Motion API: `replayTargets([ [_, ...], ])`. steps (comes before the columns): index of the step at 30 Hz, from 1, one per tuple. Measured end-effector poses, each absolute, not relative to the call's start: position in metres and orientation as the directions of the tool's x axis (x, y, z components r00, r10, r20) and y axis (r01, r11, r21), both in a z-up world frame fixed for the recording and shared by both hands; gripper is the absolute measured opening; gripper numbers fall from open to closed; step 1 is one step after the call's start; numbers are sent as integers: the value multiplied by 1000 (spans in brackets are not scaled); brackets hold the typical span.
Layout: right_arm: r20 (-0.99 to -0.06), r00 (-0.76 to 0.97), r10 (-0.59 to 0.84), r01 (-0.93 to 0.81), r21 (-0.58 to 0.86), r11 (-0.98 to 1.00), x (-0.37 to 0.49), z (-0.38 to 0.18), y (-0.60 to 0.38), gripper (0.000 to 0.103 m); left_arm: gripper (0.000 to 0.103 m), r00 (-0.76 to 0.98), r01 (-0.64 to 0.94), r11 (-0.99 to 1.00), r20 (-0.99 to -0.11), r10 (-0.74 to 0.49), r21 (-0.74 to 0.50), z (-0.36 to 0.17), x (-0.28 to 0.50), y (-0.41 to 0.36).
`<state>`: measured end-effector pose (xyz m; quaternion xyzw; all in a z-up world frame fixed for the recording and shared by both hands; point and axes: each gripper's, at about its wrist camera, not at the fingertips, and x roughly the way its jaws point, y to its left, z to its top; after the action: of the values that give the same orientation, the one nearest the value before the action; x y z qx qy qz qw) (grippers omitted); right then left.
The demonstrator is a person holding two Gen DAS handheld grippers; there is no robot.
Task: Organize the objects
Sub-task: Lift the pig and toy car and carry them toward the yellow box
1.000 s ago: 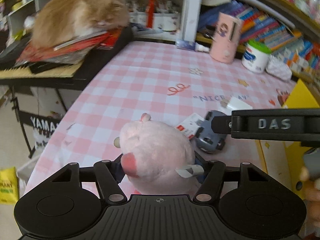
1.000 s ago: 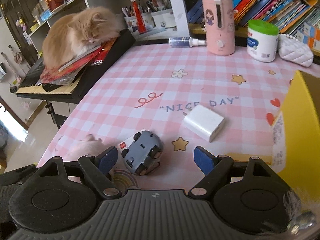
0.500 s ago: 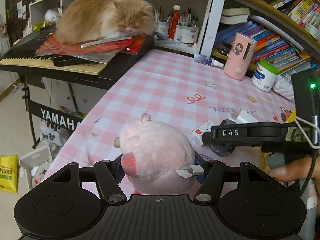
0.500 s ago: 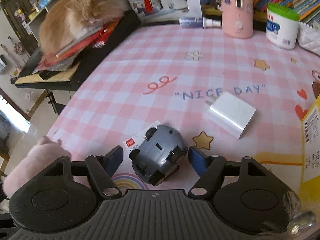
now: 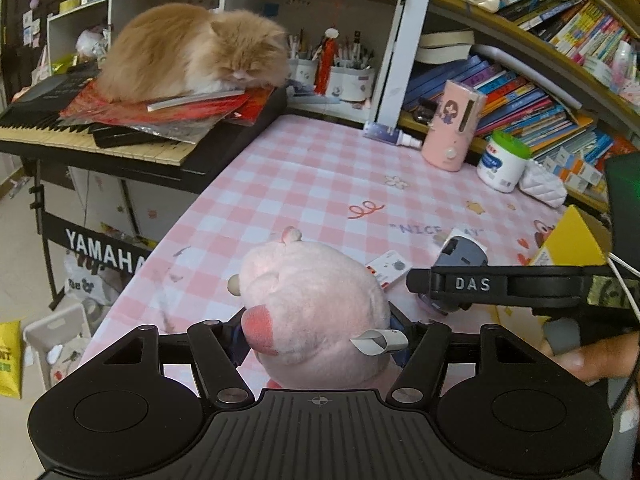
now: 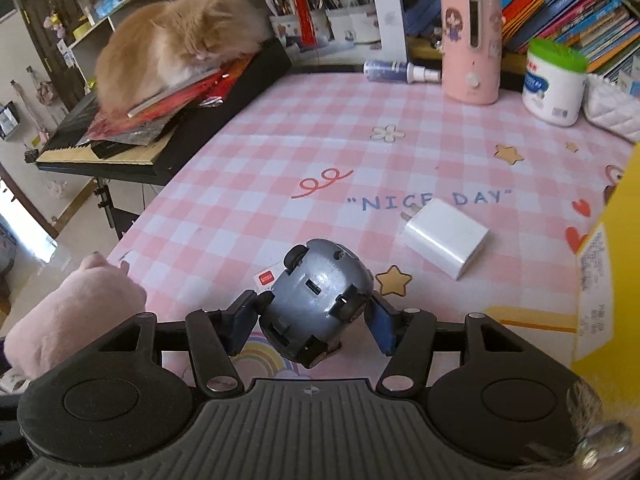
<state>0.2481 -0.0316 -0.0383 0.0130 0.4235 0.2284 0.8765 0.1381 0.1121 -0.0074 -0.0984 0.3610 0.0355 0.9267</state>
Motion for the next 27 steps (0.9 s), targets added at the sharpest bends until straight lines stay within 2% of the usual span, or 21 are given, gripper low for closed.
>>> replayTargets([
  [12,-709,605,362,-337,184,923,203,-14,-65,56,64,762,-42,981,-641,-91,-189,0,116,99],
  [27,-716,628,305,-279,159,947,135,-10,-72,56,64,756,31,977,-634,-160,-210,0,66,102],
])
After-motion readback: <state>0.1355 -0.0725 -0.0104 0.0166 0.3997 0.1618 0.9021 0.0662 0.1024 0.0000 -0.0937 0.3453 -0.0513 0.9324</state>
